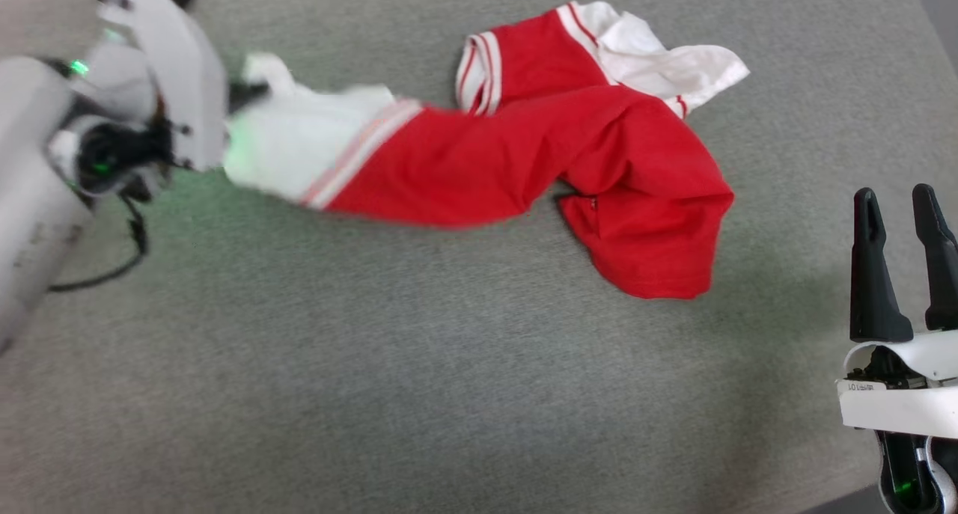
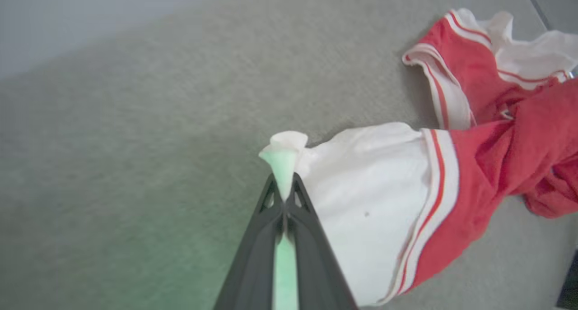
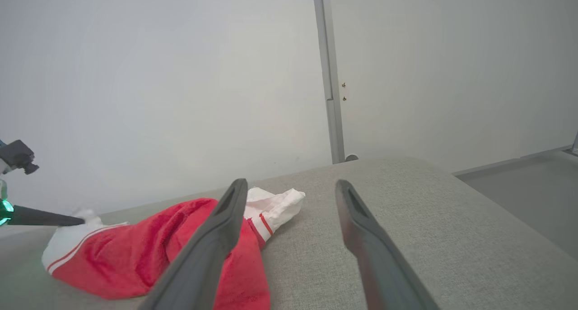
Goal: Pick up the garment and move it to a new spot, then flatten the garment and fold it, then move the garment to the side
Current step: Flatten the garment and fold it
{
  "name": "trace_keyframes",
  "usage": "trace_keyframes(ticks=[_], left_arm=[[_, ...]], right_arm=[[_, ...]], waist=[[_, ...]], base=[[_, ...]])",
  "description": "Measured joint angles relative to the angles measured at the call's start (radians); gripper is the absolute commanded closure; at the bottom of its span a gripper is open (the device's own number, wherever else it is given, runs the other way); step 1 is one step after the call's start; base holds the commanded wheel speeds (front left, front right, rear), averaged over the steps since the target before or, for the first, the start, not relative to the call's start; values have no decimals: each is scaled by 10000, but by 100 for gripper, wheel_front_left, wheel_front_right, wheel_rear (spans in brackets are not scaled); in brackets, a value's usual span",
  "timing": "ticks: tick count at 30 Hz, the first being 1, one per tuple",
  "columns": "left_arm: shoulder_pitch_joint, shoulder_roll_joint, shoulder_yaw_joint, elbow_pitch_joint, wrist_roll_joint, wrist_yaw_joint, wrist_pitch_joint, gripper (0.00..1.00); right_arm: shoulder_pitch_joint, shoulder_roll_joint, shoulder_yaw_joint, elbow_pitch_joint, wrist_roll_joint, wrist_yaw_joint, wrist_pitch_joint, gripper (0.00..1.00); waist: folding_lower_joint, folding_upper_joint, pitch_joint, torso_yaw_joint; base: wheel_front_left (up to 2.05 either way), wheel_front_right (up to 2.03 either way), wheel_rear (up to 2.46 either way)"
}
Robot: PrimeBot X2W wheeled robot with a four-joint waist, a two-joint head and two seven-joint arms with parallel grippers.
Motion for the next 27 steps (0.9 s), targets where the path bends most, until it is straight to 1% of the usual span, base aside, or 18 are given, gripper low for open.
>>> trace_keyframes(ticks=[2, 4, 7, 9, 13, 16, 17, 19, 22, 24, 27], left_arm=[[-102, 178, 100, 259, 337, -2, -811, 100], [-31, 405, 136, 560, 573, 38, -1386, 100], [353, 644, 313, 903, 550, 318, -2063, 100], [735, 736, 414, 991, 397, 407, -2347, 100], [1500, 966, 548, 717, 119, 247, -3020, 100], [1936, 1271, 554, 545, 171, 224, -3528, 100], [2136, 1480, 349, 426, 527, 311, -3756, 100], [2255, 1584, 280, 318, 663, 309, -3891, 100], [2615, 1653, 571, -165, 385, 215, -4740, 100], [2814, 1735, 614, -456, 485, 136, -5311, 100], [3432, 1843, 556, -548, 449, 132, -5733, 100]], right_arm=[[-2, -46, 10, -13, -17, 0, 0, 0], [0, -127, 21, -6, -75, 0, 0, 0], [35, -255, -2, 33, -86, 0, 2, 0], [103, -334, -44, 52, -86, 0, 2, 0], [165, -510, -33, 113, -86, 0, 0, 0], [180, -675, -42, 280, -86, 0, 0, 0], [192, -786, -90, 385, -84, 0, 2, 0], [190, -859, -132, 447, -81, 0, 19, 0], [151, -1020, -173, 577, -79, 0, 178, 0], [113, -1151, -146, 629, -71, 0, 274, 0], [-50, -1300, -65, 658, -71, 0, 451, 0]], waist=[[0, 0, -66, 163], [0, 1, -148, 331], [0, 0, -304, 588], [0, 0, -412, 756], [0, 0, -628, 1044], [0, 0, -754, 1197], [0, 0, -812, 1272], [0, 0, -829, 1305], [0, 0, -863, 1391], [0, 0, -875, 1443], [0, 0, -887, 1558]], base=[[0, 0, 0], [0, 0, 0], [0, 0, 0], [0, 0, 0], [0, 0, 0], [0, 0, 0], [0, 0, 0], [0, 0, 0], [0, 0, 0], [0, 0, 0], [0, 0, 0]])
